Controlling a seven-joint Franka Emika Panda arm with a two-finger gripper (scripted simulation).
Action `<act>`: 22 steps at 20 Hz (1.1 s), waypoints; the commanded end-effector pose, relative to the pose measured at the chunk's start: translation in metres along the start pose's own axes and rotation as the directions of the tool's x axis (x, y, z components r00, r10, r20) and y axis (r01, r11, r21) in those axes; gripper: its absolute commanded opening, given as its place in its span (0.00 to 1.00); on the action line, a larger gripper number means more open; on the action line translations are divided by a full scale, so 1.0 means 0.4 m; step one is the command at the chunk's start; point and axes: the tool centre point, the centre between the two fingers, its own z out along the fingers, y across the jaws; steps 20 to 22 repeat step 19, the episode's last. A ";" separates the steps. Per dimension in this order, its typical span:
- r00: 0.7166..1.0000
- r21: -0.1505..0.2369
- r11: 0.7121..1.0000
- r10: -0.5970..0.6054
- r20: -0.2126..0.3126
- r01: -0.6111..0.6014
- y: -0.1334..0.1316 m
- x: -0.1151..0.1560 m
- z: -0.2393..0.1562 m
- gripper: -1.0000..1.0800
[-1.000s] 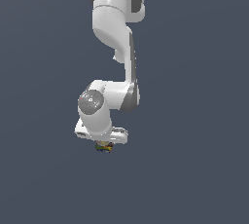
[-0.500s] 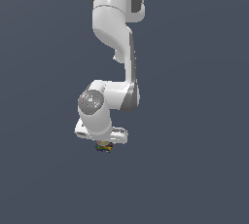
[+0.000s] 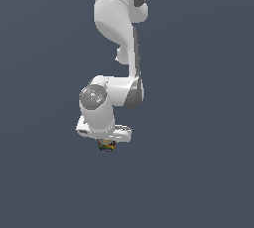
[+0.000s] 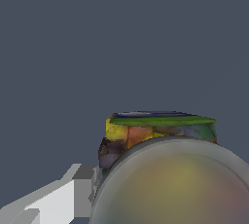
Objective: Pick up the object and move it to a goal position.
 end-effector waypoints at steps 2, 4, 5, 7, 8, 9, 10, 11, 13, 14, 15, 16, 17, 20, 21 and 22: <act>1.000 0.000 1.000 0.000 -0.006 0.000 -0.005 -0.014 -0.051 0.00; 1.000 0.000 1.000 0.000 -0.006 0.000 -0.009 -0.026 -0.083 0.00; 1.000 0.000 1.000 0.000 -0.006 0.000 -0.010 -0.032 -0.098 0.00; 1.000 0.000 1.000 0.000 -0.006 0.000 -0.013 -0.042 -0.124 0.00; 1.000 0.000 1.000 0.000 -0.006 0.000 -0.014 -0.046 -0.135 0.00; 1.000 0.000 1.000 0.000 -0.006 0.000 -0.015 -0.049 -0.145 0.00; 1.000 0.000 1.000 0.000 -0.006 0.000 -0.016 -0.053 -0.153 0.00; 1.000 0.000 1.000 0.000 -0.006 0.000 -0.017 -0.055 -0.161 0.00; 1.000 0.000 1.000 0.000 -0.006 0.000 -0.018 -0.059 -0.172 0.00; 1.000 0.000 1.000 0.000 -0.007 0.000 -0.019 -0.060 -0.177 0.00; 1.000 0.000 1.000 0.000 -0.007 0.000 -0.019 -0.061 -0.179 0.00; 1.000 0.000 1.000 0.000 -0.007 0.000 -0.019 -0.061 -0.181 0.00; 1.000 0.000 1.000 0.000 -0.007 0.000 -0.019 -0.060 -0.181 0.00; 1.000 0.000 1.000 0.000 -0.007 0.000 -0.019 -0.059 -0.180 0.00; 1.000 0.000 1.000 0.000 -0.007 0.000 -0.019 -0.059 -0.180 0.00; 1.000 0.000 1.000 0.000 -0.007 0.000 -0.019 -0.059 -0.180 0.00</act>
